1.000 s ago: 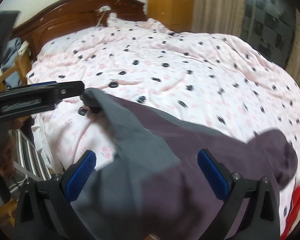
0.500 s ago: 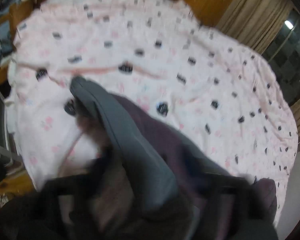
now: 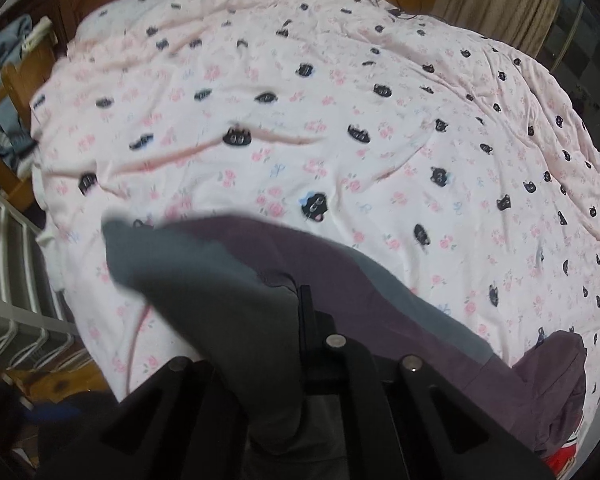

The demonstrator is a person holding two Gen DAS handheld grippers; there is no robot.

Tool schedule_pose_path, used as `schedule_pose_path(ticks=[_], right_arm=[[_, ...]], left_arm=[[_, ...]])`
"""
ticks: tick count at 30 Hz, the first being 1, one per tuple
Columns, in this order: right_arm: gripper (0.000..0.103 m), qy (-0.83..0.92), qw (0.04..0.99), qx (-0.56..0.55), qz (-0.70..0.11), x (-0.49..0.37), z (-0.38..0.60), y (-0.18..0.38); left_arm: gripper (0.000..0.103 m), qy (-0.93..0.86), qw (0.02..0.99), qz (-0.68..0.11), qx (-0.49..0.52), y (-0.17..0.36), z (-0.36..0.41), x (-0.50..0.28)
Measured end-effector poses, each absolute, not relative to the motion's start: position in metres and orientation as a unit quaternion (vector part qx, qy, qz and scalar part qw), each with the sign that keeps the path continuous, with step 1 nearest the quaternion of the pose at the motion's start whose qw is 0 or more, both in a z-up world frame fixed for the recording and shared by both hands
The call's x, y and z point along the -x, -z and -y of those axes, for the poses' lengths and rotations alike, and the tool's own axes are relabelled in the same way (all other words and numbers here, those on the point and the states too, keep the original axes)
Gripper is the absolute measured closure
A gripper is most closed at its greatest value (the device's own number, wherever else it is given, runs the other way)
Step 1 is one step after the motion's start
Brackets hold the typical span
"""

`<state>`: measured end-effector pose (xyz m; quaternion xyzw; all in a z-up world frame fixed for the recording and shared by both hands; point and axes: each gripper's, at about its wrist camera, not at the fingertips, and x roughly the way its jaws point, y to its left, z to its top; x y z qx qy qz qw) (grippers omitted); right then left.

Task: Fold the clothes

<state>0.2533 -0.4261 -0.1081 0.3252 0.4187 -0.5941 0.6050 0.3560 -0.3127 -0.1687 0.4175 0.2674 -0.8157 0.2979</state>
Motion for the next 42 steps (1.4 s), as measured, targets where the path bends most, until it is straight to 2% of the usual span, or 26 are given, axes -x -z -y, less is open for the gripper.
schedule_pose_path(ticks=[3,8,10,11,12,14,17,28,42], right_arm=[[0.101,0.588,0.618,-0.331,-0.403,-0.245,0.42,0.095],[0.101,0.582,0.631,-0.333,-0.391,-0.238,0.412,0.08],[0.101,0.583,0.633,-0.333,-0.387,-0.235,0.41,0.074],[0.101,0.584,0.633,-0.332,-0.384,-0.233,0.41,0.07],[0.101,0.586,0.634,-0.331,-0.382,-0.232,0.41,0.067],[0.101,0.588,0.634,-0.33,-0.378,-0.229,0.41,0.06],[0.101,0.593,0.635,-0.325,-0.373,-0.226,0.412,0.049],[0.101,0.613,0.64,-0.314,-0.341,-0.212,0.426,-0.005],[0.101,0.617,0.679,-0.28,-0.284,-0.222,0.488,-0.143]], left_arm=[[0.031,0.809,0.29,-0.233,-0.456,0.179,0.312,-0.336],[0.032,0.812,0.247,-0.239,-0.471,0.193,0.319,-0.307],[0.047,0.817,0.239,-0.248,-0.462,0.191,0.32,-0.304],[0.069,0.819,0.235,-0.252,-0.458,0.19,0.321,-0.302],[0.083,0.822,0.231,-0.256,-0.454,0.19,0.322,-0.3],[0.092,0.826,0.223,-0.278,-0.436,0.185,0.327,-0.301],[0.097,0.833,0.225,-0.285,-0.418,0.175,0.329,-0.301],[0.099,0.836,0.292,-0.266,-0.382,0.11,0.335,-0.304],[0.099,0.832,0.403,-0.209,-0.32,-0.017,0.393,-0.339]])
